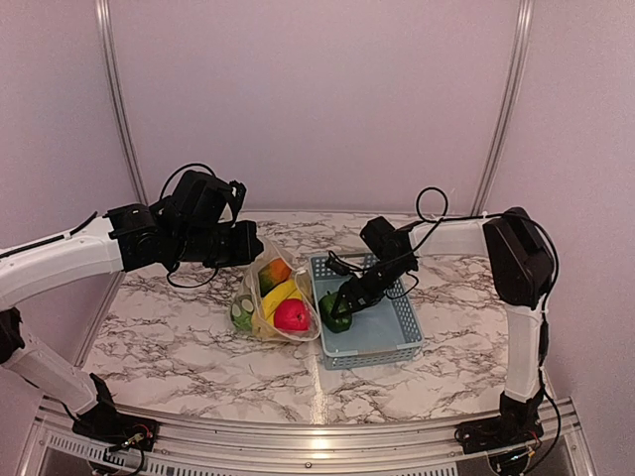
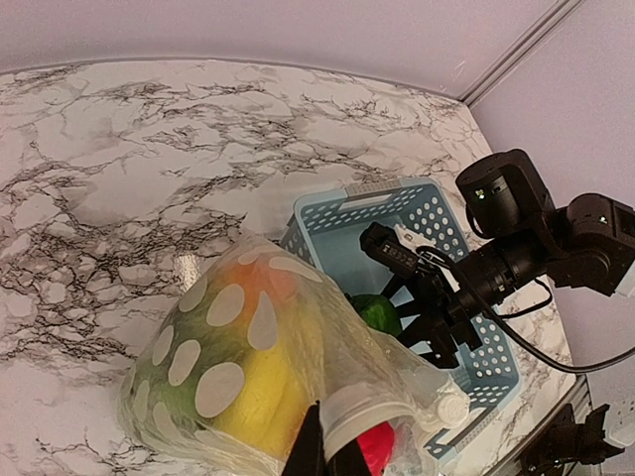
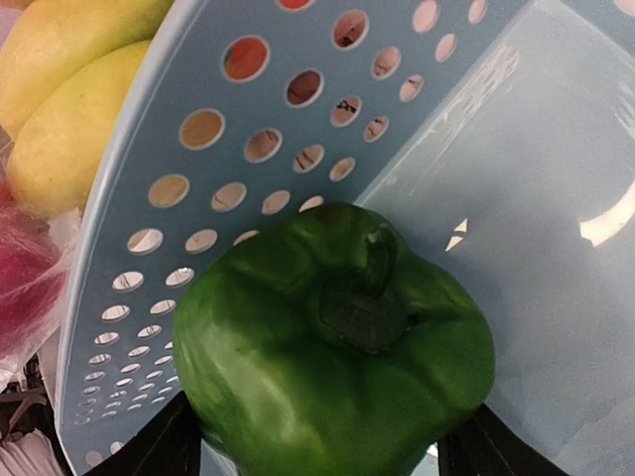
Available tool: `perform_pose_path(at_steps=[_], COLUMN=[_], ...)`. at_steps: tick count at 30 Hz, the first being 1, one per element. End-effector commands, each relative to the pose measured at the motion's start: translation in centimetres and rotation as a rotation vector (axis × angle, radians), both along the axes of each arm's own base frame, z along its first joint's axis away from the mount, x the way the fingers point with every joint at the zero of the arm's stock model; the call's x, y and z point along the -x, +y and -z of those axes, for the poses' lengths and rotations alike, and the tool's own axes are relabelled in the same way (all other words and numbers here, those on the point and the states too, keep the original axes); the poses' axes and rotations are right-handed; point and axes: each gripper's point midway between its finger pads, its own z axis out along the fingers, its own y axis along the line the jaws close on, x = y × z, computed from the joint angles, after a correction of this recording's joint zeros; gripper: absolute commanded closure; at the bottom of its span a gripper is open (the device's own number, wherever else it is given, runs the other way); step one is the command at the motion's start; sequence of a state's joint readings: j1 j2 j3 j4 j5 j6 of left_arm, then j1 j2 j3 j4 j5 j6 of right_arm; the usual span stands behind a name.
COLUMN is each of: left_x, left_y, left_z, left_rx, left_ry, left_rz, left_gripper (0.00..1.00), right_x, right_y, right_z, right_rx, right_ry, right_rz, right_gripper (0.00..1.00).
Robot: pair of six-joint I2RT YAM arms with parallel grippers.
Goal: Place the food in the zip-top bag and seal the zipper
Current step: Pick up the fake vegetable from the bin, then place the fake vegetable in the zipper food storage bag.
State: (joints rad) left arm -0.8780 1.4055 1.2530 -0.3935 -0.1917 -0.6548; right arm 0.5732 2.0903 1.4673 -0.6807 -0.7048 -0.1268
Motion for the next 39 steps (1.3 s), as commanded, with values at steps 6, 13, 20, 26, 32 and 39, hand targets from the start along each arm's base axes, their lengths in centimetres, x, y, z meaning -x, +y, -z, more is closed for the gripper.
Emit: perform_pose_path(at_steps=[6,13,20,26,32,39], left_x=[0.0,-0.4,-0.5,-0.5,-0.6,-0.6], left_y=[0.2,-0.2,-0.4,-0.4,-0.1,0.0], left_z=[0.0,0.5,0.3,0.3,0.3,0.1], left_rx=[0.006,0.001,0.005,0.004,-0.003,0.002], left_ry=[-0.003,0.002,0.003,0.002,0.004,0.001], left_rz=[-0.006,-0.006,-0.004,-0.005,-0.004,-0.007], left_gripper=[1.0,1.0,1.0,1.0,1.0,1.0], right_x=[-1.2,1.1,5.4,7.0,9.1,9.0], right_y=[-0.9,0.1,3.2,5.7,7.5,9.1], right_z=[-6.6,-15.5,-20.3,-21.0,-22.0,-21.5], right_rx=[-0.097,-0.288,-0.413,-0.437,-0.474,-0.481], right_ry=[-0.169,-0.318,-0.422,-0.477,-0.485,-0.413], right_rz=[0.005,-0.094,-0.255,-0.33,-0.393,-0.352], right_gripper=[0.36,0.37,0.37,0.37,0.37,0.36])
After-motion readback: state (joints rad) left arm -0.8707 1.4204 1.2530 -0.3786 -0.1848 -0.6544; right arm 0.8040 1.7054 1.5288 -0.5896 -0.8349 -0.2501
